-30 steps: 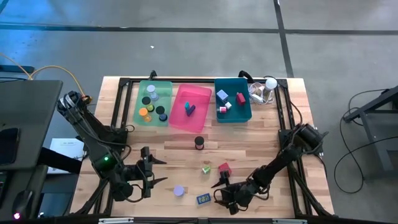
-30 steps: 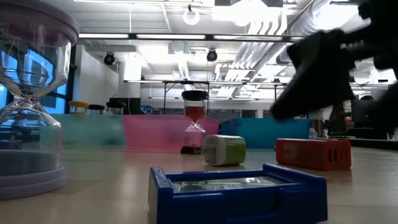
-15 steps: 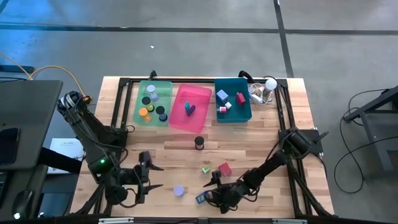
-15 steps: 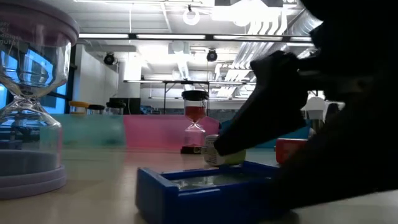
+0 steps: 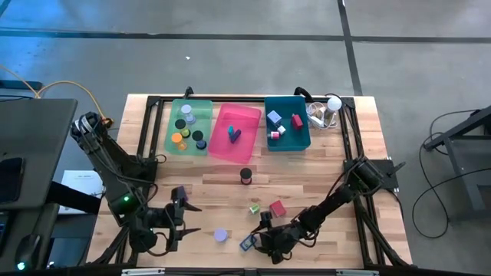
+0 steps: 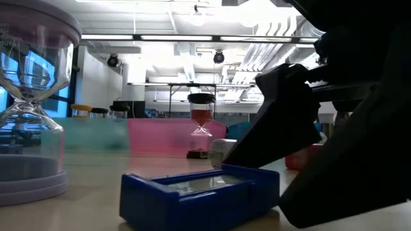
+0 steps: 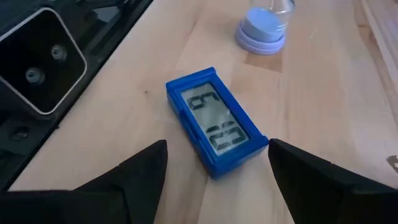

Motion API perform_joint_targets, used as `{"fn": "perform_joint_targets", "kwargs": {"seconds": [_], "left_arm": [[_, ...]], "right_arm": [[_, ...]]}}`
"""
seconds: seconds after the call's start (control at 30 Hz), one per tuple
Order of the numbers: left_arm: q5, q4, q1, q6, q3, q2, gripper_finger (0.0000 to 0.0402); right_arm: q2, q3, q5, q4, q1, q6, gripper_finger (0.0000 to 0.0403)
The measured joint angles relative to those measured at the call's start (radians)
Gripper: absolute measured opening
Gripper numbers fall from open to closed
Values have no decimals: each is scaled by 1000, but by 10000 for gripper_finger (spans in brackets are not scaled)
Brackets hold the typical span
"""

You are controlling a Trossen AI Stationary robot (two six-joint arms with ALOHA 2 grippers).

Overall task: Pick & Place Office items
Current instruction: Put the blue digital clock into the pink bin

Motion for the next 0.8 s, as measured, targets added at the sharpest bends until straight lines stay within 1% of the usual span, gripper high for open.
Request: {"fn": "perform_joint_targets", "kwargs": {"seconds": [0.17, 0.33, 0.43, 0.53, 0.8], "left_arm": [[0, 0, 12, -6, 0, 0, 262], [2, 0, 29, -42, 0, 0, 262], [2, 0, 38, -56, 0, 0, 262], [2, 0, 41, -69, 0, 0, 262], [39, 0, 45, -73, 0, 0, 262]], "right_arm": [[0, 0, -29, -9, -7, -55, 244], [0, 0, -107, -6, -32, -102, 229], [0, 0, -152, -5, -47, -130, 227], [0, 0, -170, -4, -57, -160, 227], [0, 0, -259, -2, -92, -229, 226]]}}
